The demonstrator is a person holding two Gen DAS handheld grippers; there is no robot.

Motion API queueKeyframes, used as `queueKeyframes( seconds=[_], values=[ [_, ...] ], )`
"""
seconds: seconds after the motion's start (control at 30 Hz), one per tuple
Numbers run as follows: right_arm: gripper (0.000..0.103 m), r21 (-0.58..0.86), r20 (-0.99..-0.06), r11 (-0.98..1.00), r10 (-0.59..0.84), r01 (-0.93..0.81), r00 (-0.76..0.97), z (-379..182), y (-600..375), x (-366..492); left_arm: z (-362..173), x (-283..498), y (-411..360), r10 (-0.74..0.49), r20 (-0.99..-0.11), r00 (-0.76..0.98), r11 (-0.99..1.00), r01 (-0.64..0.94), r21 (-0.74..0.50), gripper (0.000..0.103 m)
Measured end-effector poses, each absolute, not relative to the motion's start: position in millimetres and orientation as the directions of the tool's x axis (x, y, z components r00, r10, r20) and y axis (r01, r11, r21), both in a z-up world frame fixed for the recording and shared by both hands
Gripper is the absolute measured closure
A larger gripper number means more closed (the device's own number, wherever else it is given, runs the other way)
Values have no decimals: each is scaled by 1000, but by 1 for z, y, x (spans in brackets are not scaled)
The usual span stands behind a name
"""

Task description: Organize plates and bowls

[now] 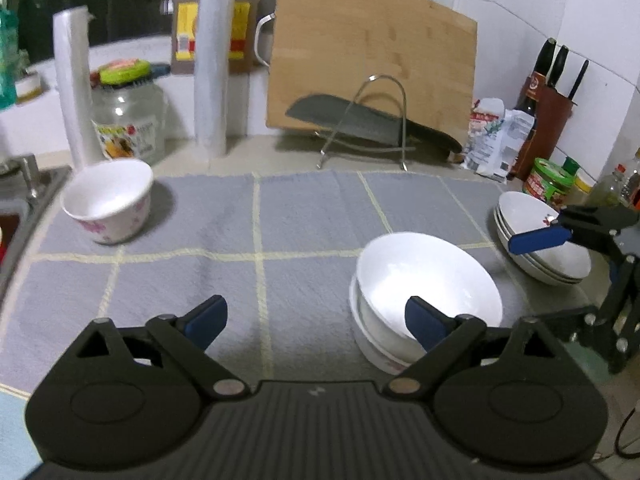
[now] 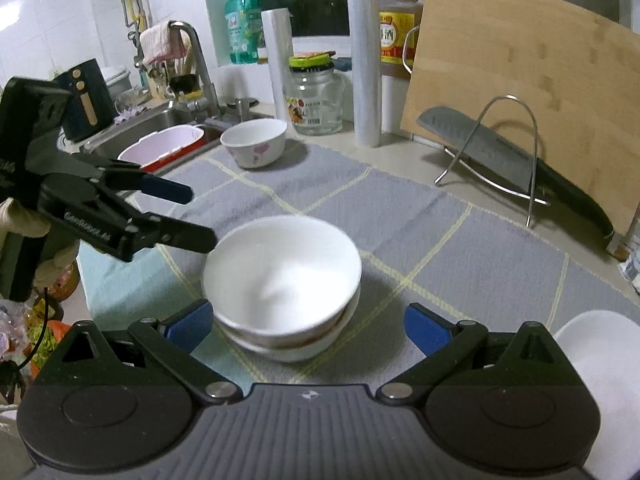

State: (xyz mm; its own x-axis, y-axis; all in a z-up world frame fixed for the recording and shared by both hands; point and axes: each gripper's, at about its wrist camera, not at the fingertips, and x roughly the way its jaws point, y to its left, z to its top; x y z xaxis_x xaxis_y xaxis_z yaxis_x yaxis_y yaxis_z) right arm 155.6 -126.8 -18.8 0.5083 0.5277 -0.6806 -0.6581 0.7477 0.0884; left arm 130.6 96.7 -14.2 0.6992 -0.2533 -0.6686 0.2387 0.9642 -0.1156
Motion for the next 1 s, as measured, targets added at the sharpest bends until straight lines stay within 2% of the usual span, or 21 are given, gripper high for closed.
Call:
queueKeyframes(
  seconds=[0.4,0.8,1.0],
  values=[
    [0,68,-694,831,437,-553,572,-7,-70,195,-37,156,168,-128,-681,721,986,166,-10,7],
    [0,12,-706,881,343,-474,619,3,17,226,-60,226,231,-119,-675,729,980,197,40,7],
    [0,-20,-718,888,307,-460,624,6,39,236,-78,252,237,-138,-710,691,978,209,13,6]
  ],
)
